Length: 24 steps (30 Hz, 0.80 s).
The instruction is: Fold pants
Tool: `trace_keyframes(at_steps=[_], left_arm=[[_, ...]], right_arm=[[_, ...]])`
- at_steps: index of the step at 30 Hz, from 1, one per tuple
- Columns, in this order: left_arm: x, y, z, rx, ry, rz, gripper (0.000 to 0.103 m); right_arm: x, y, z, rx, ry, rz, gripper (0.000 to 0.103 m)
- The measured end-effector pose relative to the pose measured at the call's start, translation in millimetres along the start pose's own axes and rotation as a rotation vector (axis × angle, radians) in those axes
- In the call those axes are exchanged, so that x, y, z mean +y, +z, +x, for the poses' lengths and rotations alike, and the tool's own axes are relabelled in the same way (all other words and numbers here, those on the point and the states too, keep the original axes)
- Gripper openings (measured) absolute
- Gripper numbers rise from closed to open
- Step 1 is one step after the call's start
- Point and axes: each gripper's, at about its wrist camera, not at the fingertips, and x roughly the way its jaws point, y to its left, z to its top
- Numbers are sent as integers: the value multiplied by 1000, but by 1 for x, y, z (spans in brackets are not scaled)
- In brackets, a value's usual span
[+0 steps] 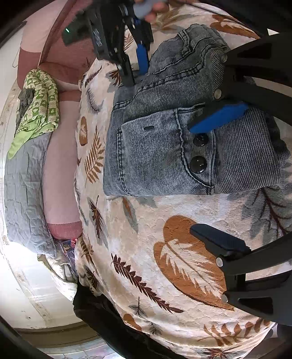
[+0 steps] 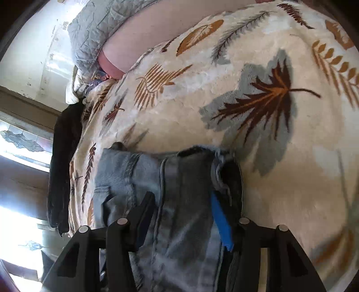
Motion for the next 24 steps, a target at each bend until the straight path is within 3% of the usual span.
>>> trace_keyframes(at_steps=[2,5,7,9,12,16,19,21,24], left_arm=[[0,-1,0,-3,-1,-2,83],[1,-1,0,-2,-3,-6,83],[1,-1,0,-2,-7,-9,83],[0,-1,0,-3,1,-6,83],[1,-2,-1,-5,5,-9,83],[2,-1,-1,0,0,-17,83],[2,-1,-1,5,-6,-16,83],[2,-2,-2,4,-1,-14,83],[3,-2,-1,9,-6,-20,83]], right_arm=[[12,-11,-17,-36,51,-35,56],[25,-44,-25,-39,119,-82,67],[12,-68,-1,42,68,-86,68],[4,-80,-1,-3,103,-94,65],[10,-79,-17,23,65,-58,66],[33,-90,-39,-28,82,-151,69],[16,-103,-7,60,32,-149,73],[14,-109,-11,11,50,-156,73],[20,-112,-12,23,19,-168,73]])
